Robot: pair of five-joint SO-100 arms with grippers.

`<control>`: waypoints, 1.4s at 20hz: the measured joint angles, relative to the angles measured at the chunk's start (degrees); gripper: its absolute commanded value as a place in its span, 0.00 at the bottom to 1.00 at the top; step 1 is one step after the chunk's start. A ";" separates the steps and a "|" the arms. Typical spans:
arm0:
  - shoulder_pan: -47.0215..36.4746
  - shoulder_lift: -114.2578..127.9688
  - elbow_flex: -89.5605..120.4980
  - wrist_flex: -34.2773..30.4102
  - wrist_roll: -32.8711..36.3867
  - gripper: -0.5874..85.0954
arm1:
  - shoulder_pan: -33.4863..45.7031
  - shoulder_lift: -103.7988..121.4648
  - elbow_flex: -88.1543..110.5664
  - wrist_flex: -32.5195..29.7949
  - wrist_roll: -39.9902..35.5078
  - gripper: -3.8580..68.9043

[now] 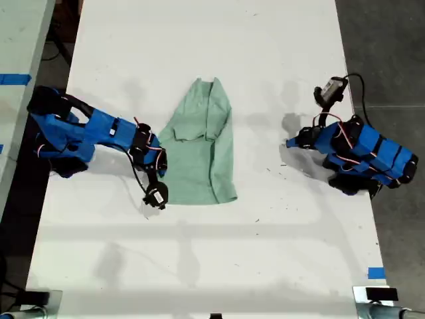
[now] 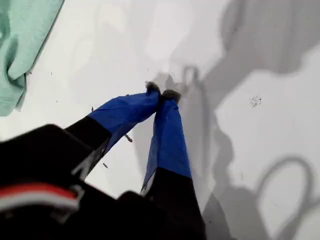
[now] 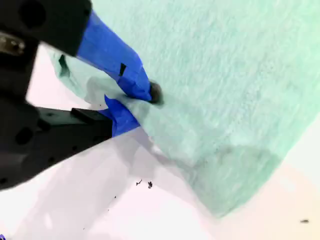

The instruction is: Fold t shirt

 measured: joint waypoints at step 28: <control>-5.01 -11.87 -56.16 19.60 29.09 0.22 | 0.00 0.00 0.00 0.00 0.00 0.08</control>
